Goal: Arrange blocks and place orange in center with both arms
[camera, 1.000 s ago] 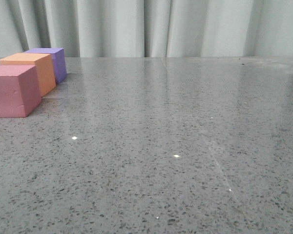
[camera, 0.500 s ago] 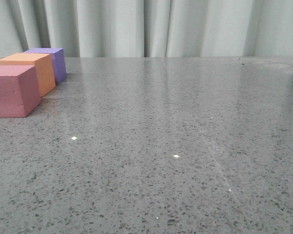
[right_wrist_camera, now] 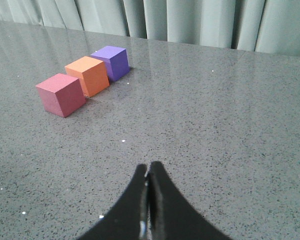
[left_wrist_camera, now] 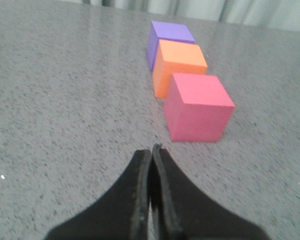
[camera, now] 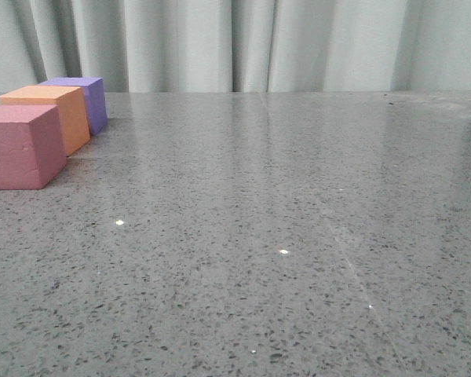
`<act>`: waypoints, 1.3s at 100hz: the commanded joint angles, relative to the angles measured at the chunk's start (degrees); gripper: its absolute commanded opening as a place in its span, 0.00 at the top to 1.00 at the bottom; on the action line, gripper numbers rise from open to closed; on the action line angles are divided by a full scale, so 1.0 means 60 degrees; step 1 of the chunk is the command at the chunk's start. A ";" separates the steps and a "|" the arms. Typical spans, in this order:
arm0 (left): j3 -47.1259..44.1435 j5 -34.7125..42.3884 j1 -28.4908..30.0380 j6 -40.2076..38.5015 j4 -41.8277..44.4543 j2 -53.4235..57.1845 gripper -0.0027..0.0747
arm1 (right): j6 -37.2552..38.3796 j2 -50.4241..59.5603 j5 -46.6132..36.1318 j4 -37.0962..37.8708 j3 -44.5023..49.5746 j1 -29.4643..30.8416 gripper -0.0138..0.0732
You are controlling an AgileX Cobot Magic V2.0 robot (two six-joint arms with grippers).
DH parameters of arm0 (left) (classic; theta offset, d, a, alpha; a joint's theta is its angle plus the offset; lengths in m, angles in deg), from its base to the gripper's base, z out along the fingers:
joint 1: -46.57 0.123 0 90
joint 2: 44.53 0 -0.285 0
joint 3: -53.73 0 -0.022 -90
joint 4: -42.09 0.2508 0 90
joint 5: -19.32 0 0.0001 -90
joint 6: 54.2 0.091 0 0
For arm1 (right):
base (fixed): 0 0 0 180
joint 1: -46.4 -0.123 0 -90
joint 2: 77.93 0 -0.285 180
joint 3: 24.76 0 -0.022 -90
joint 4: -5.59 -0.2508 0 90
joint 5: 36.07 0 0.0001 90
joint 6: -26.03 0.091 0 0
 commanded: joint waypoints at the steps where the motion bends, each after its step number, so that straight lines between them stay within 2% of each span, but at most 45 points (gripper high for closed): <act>1: -0.0243 0.2097 0.0551 0.0682 -0.0026 0.0132 0.99 | -0.0049 -0.0072 -0.0776 0.0179 -0.0229 0.0017 0.98; 13: -0.1099 0.4119 0.1379 0.2089 -0.0388 0.0630 0.99 | -0.0049 -0.0072 -0.0776 0.0179 -0.0229 0.0017 0.98; 20: -0.1507 0.4643 0.1784 0.2625 -0.0726 0.0922 0.99 | -0.0049 -0.0072 -0.0776 0.0179 -0.0229 0.0017 0.98; 46: -0.2628 0.4666 0.2403 0.3337 -0.0996 0.2136 0.99 | -0.0049 -0.0072 -0.0776 0.0179 -0.0229 0.0017 0.98; 70: -0.3411 0.5058 0.2491 0.3337 -0.1552 0.2117 0.99 | -0.0049 -0.0072 -0.0766 0.0179 -0.0229 0.0017 0.98; 130: -0.3392 0.4842 0.2491 0.3337 -0.1624 0.2117 0.99 | -0.0049 -0.0072 -0.0774 0.0179 -0.0229 0.0017 0.98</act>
